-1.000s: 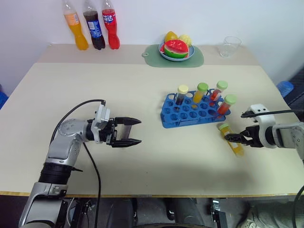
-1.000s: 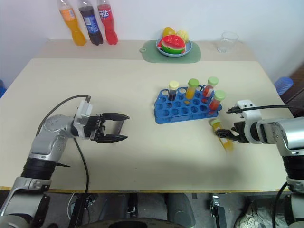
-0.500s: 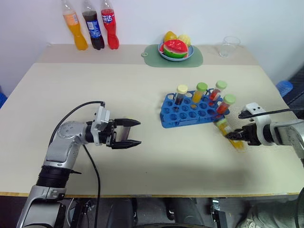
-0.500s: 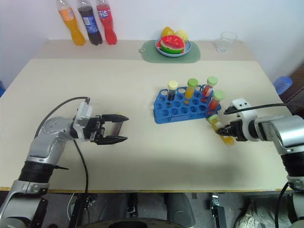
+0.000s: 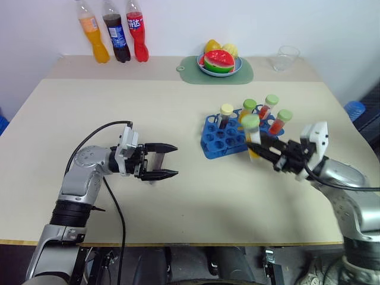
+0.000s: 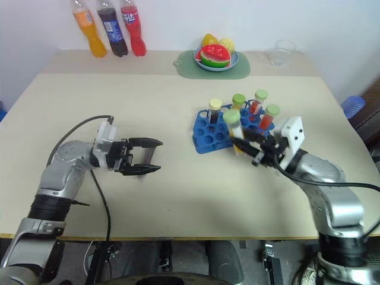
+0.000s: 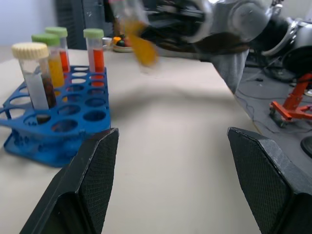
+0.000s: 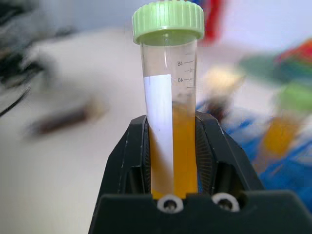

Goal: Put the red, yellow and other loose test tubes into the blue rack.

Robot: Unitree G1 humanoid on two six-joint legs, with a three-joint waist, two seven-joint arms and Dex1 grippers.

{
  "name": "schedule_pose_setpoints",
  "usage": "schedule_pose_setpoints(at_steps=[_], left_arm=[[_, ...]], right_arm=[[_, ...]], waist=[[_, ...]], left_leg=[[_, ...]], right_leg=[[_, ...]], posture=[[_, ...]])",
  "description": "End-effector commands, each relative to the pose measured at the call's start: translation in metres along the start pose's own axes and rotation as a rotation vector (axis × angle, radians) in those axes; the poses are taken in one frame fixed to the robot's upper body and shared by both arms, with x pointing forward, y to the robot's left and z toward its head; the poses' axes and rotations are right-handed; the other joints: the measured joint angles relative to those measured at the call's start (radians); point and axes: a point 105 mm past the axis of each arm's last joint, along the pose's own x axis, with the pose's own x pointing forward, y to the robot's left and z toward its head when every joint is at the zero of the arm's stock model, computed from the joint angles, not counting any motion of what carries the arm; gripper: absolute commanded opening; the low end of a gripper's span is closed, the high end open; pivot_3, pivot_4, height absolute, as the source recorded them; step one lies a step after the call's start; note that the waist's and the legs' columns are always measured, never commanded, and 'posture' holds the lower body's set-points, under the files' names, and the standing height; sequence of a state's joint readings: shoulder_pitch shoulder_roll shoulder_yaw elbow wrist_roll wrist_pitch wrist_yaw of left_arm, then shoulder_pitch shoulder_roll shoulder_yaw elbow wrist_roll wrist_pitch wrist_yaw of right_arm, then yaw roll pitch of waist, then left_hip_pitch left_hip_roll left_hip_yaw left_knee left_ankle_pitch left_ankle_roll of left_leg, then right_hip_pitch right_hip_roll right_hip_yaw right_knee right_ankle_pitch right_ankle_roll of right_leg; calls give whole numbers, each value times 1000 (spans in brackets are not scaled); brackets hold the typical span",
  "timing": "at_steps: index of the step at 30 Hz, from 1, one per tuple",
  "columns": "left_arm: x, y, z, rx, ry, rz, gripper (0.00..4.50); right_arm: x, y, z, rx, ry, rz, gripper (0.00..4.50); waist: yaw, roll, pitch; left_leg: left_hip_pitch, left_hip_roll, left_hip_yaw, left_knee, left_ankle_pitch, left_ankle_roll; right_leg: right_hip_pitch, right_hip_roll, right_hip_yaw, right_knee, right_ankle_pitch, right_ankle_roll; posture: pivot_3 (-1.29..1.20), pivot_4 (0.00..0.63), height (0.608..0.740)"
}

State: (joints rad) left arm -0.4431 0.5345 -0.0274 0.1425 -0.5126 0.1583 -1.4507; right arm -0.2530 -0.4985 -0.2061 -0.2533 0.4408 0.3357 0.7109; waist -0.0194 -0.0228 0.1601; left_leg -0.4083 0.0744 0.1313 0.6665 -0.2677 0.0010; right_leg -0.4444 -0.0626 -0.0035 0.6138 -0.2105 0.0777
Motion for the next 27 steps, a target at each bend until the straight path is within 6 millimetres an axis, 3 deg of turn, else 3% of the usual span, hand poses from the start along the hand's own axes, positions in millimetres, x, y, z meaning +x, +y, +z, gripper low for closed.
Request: schedule_pose_setpoints(at_steps=[1,14,27], left_arm=[[1,2,5,30,-8,-13,3674],[-3,2,8,38,-15,19,3674],[-3,2,9,42,-12,31,3674]], right_arm=[[9,-16,-3,-113,-70,-136,755],[15,-24,-57,-95,-138,-305,755],[17,-30,-76,-59,-130,-348,755]], waist=[[2,0,0],[0,0,0],[-1,1,0]], left_leg=[[0,0,0,0,0,0],[0,0,1,0,0,0],[1,0,1,0,0,0]], right_leg=[[0,0,0,0,0,0],[0,-1,0,1,0,0],[1,0,0,1,0,0]], posture=[[0,150,740],[0,150,740],[0,150,740]])
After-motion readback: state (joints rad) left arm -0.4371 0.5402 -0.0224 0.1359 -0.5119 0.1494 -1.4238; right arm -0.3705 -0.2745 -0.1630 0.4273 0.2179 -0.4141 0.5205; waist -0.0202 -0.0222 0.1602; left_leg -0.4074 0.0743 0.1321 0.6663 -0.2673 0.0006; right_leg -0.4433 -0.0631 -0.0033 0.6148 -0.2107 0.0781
